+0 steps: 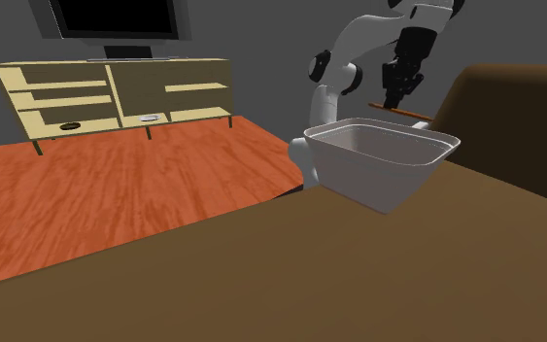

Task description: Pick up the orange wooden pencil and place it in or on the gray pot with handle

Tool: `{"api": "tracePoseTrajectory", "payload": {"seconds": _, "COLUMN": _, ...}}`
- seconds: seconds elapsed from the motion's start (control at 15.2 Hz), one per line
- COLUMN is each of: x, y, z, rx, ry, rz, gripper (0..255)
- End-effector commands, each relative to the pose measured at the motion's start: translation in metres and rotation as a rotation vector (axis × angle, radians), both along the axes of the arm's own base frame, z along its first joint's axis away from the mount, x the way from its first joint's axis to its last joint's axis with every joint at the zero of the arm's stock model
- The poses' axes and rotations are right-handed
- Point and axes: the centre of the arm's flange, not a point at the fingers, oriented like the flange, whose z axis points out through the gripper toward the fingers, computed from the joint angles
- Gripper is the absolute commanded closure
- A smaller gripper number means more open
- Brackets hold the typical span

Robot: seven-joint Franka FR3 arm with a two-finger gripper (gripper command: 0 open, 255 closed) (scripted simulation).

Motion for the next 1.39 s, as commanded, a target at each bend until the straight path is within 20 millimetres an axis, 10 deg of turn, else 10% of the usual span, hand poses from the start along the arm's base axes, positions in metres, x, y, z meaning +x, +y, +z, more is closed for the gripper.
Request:
{"api": "tracePoseTrajectory", "payload": {"seconds": 0.0, "x": 0.000, "y": 0.000, "z": 0.000, "rx": 0.000, "ry": 0.000, "rz": 0.000, "gripper": 255}}
{"api": "tracePoseTrajectory", "payload": {"seconds": 0.13, "x": 0.000, "y": 0.000, "z": 0.000, "rx": 0.000, "ry": 0.000, "rz": 0.000, "gripper": 255}}
{"api": "tracePoseTrajectory", "payload": {"seconds": 0.2, "x": 0.000, "y": 0.000, "z": 0.000, "rx": 0.000, "ry": 0.000, "rz": 0.000, "gripper": 0}}
{"api": "tracePoseTrajectory", "payload": {"seconds": 0.53, "x": 0.000, "y": 0.000, "z": 0.000, "rx": 0.000, "ry": 0.000, "rz": 0.000, "gripper": 0}}
{"api": "tracePoseTrajectory", "payload": {"seconds": 0.79, "x": -0.012, "y": 0.003, "z": 0.048, "rx": 0.000, "ry": 0.000, "rz": 0.000, "gripper": 0}}
{"api": "tracePoseTrajectory", "payload": {"seconds": 1.32, "x": -0.012, "y": 0.003, "z": 0.048, "rx": 0.000, "ry": 0.000, "rz": 0.000, "gripper": 0}}
